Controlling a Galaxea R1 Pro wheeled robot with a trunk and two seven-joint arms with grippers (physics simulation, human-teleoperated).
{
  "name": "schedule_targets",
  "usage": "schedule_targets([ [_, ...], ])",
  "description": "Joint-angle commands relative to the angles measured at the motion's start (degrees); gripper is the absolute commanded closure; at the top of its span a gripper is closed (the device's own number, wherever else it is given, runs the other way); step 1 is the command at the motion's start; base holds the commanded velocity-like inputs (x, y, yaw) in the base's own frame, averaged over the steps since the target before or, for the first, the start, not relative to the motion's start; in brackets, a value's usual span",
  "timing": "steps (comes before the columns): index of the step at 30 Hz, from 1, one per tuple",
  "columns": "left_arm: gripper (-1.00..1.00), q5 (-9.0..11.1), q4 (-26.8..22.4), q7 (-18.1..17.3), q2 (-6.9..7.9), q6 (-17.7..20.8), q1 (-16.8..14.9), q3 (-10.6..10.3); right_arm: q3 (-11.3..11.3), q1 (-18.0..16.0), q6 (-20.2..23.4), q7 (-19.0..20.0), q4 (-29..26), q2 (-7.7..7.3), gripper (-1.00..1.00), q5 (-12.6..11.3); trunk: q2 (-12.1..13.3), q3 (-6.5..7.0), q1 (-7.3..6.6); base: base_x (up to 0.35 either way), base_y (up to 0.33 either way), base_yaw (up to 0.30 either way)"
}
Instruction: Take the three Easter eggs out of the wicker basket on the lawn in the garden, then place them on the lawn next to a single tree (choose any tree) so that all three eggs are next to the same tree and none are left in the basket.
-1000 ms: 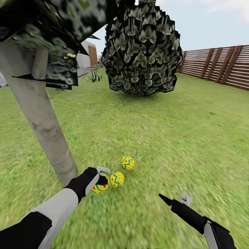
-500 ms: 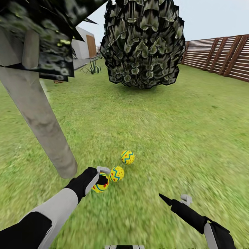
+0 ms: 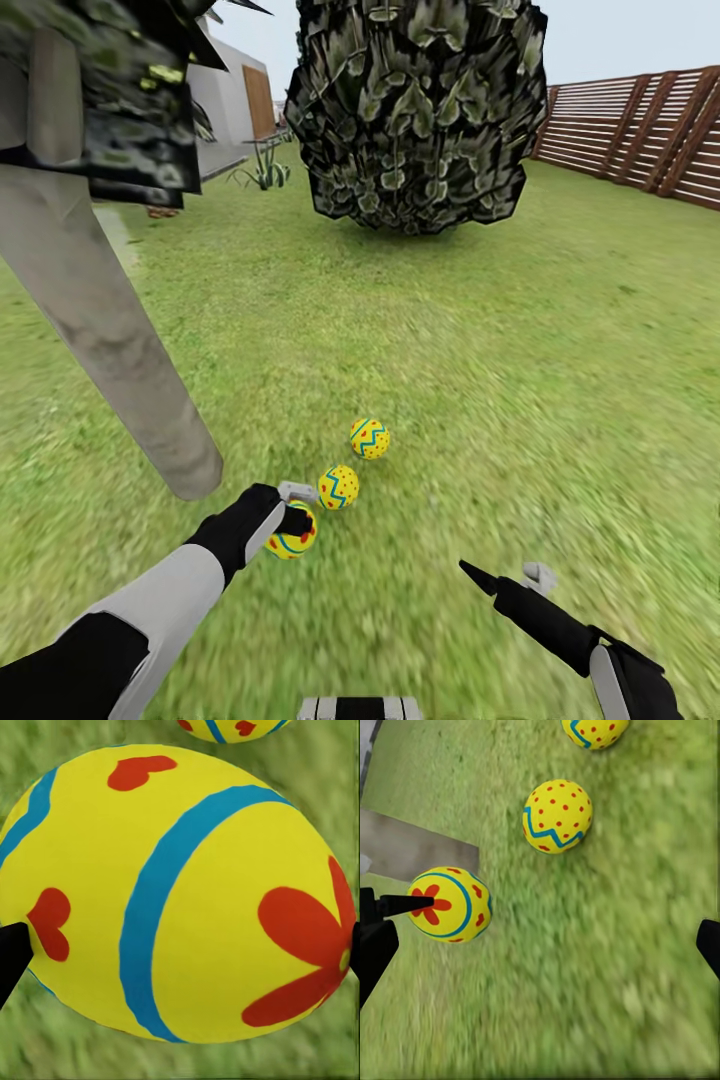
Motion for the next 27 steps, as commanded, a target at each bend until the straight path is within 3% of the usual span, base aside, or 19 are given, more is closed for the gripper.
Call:
schedule_targets([
  [1,1.00,0.6,-0.1,-0.6,0.27,0.2,0.0,-0.4,-0.1,0.0,0.4,0.1,0.0,0.01,-1.00,-0.3,0.0,-0.27,0.01,0.000,0.000,0.000],
  [4,1.00,0.6,-0.1,-4.9,1.88,0.3,0.0,-0.4,-0.1,0.0,0.4,0.1,0.1,0.01,-1.00,-0.3,-0.1,-0.94,0.09,0.000,0.000,0.000],
  [7,1.00,0.6,-0.1,-7.2,2.91,0.2,0.0,-0.3,-0.1,0.0,0.4,0.1,0.1,0.01,-1.00,-0.3,-0.1,-1.60,0.17,0.000,0.000,0.000],
  [14,1.00,0.5,-0.3,-7.8,3.28,0.1,0.0,-0.4,-0.1,0.0,0.4,0.1,0.1,0.01,-1.00,-0.3,-0.2,-3.15,0.35,0.000,0.000,0.000],
  [21,1.00,0.8,-0.5,-7.8,5.06,-1.4,0.0,-0.3,-0.1,0.0,0.4,0.2,0.1,0.01,-1.00,-0.3,-0.3,-4.70,0.53,0.000,0.000,0.000],
  [27,1.00,0.8,-0.5,-7.6,5.26,-2.4,-0.1,-0.2,-0.1,0.0,0.4,0.2,0.1,0.01,-1.00,-0.3,-0.4,-6.03,0.68,0.000,0.000,0.000],
])
